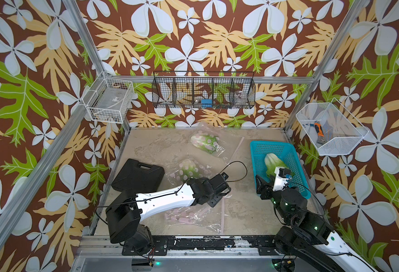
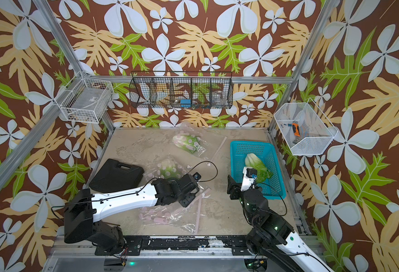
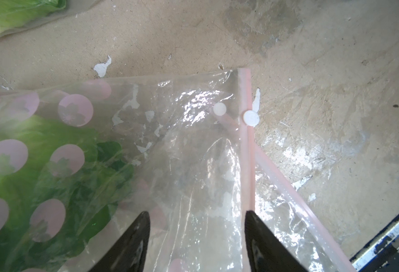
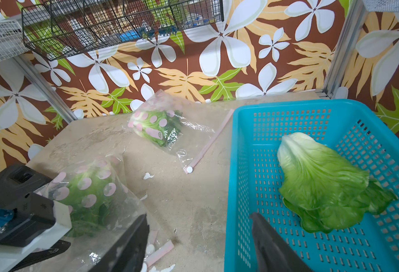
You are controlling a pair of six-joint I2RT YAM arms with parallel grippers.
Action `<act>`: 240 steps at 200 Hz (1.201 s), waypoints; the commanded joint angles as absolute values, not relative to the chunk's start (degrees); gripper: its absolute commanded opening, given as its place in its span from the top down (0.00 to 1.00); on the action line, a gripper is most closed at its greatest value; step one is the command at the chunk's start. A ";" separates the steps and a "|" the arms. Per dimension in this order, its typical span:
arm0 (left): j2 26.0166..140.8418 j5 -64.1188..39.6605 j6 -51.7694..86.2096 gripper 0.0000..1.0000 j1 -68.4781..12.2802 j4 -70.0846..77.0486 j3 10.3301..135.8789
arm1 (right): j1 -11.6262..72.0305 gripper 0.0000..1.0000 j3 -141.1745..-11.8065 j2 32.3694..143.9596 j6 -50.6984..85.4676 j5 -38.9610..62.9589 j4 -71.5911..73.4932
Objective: Open the zip-top bag and take out the chinese cabbages
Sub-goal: Open the zipper of the food storage bag at the center of the board.
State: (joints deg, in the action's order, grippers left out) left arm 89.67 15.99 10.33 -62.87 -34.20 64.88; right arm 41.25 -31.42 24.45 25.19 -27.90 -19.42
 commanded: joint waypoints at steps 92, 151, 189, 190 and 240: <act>93.43 19.30 9.58 0.43 -66.01 -40.20 65.63 | 41.22 0.31 -31.03 24.17 25.54 -27.86 -19.43; 96.98 24.05 11.63 0.85 -66.01 -40.17 66.99 | 41.24 0.36 -29.21 23.38 25.37 -25.01 -17.90; 96.06 24.18 13.84 1.00 -65.94 -36.99 66.05 | 41.25 0.40 -27.26 24.18 23.16 -16.32 -12.37; 95.97 24.18 13.91 1.00 -65.93 -36.86 65.98 | 41.28 0.41 -27.25 24.26 23.14 -16.07 -12.25; 88.05 23.10 21.08 1.00 -65.92 -26.55 60.00 | 41.34 0.65 -24.95 34.13 29.19 4.32 -2.34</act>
State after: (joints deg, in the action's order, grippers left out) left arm 91.07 23.24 16.29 -66.00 -33.01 62.02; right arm 41.25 -26.06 30.28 24.84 -7.77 -9.47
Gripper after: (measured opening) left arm 0.052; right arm 0.377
